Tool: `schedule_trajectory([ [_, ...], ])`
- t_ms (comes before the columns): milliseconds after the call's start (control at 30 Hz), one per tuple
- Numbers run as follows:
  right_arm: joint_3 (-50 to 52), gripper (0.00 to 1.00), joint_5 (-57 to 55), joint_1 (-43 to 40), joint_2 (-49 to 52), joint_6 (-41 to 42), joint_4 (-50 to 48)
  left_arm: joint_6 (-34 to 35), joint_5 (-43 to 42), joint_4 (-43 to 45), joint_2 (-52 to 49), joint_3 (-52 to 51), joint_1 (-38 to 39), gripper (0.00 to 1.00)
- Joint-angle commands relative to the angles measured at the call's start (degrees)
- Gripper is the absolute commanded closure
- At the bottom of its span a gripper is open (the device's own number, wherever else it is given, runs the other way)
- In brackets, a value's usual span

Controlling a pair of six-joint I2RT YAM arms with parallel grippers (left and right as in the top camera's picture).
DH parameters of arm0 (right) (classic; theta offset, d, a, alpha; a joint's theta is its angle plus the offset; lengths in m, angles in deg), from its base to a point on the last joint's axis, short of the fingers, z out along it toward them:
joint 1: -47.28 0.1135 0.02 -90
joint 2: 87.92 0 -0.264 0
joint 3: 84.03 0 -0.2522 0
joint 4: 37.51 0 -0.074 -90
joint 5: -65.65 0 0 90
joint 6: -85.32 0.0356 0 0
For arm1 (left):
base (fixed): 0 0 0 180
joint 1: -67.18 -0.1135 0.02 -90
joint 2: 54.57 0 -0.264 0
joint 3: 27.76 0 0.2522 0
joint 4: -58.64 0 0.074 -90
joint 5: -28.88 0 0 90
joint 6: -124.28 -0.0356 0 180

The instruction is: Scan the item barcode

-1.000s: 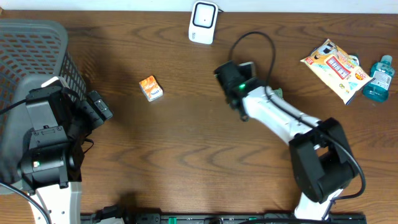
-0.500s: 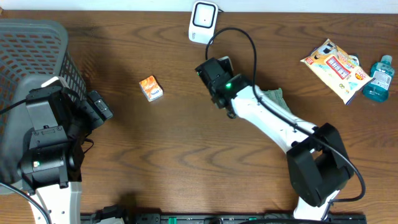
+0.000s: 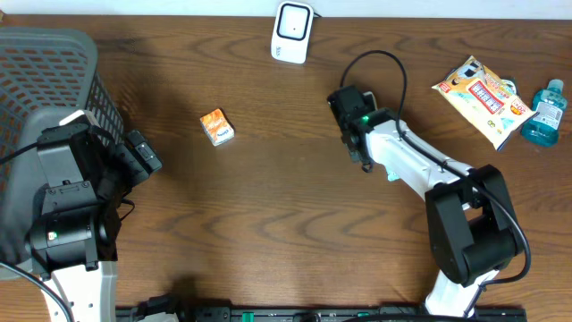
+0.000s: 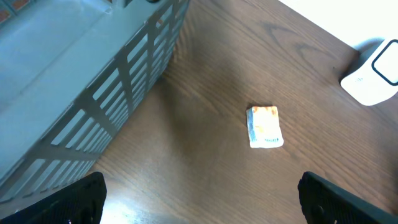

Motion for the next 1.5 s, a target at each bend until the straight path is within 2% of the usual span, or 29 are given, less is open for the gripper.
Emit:
schedule_trajectory([
  [0, 3.1, 0.29, -1.0, -0.9, -0.1, -0.5, -2.6, 0.5, 0.7, 0.0, -0.1, 0.3, -0.3, 0.02],
  [333, 10.6, 0.3, -6.8, -1.9, -0.1, -2.2, -11.8, 0.5, 0.7, 0.0, -0.1, 0.3, -0.3, 0.02],
  [400, 11.5, 0.36, -6.7, -2.4, -0.1, -2.2, -12.9, 0.5, 0.7, 0.0, -0.1, 0.3, -0.3, 0.02],
  [500, 12.9, 0.49, -6.1, -3.5, -0.1, -2.2, -15.0, 0.5, 0.7, -0.1, -0.1, 0.3, -0.3, 0.02],
  [633, 14.2, 0.51, -3.3, -4.7, -0.1, -2.4, -17.0, 0.5, 0.7, -0.1, -0.1, 0.3, -0.3, 0.02],
  [700, 14.6, 0.59, -1.3, -5.2, -0.1, -2.4, -17.6, 0.5, 0.7, 0.0, -0.1, 0.3, -0.3, 0.02],
  [767, 14.6, 0.83, 2.0, -5.6, -0.1, -2.4, -17.6, 0.5, 0.7, 0.0, -0.1, 0.3, -0.3, 0.02],
  [833, 14.6, 0.98, 5.6, -5.8, -0.1, -2.3, -17.8, 0.5, 0.7, -0.1, -0.1, 0.3, -0.3, 0.02],
  [1167, 7.3, 0.99, 20.2, -5.7, -2.5, 3.8, -12.9, 0.5, 0.7, 0.0, -0.1, 0.3, -0.3, 0.02],
  [1333, 1.7, 0.99, 40.8, -5.7, -5.1, 4.0, -12.4, 0.5, 0.7, 0.0, -0.1, 0.3, -0.3, 0.02],
  [1467, 0.2, 0.99, 57.5, -5.7, -5.2, 7.2, -14.1, 0.5, 0.7, 0.0, -0.1, 0.3, -0.3, 0.02],
])
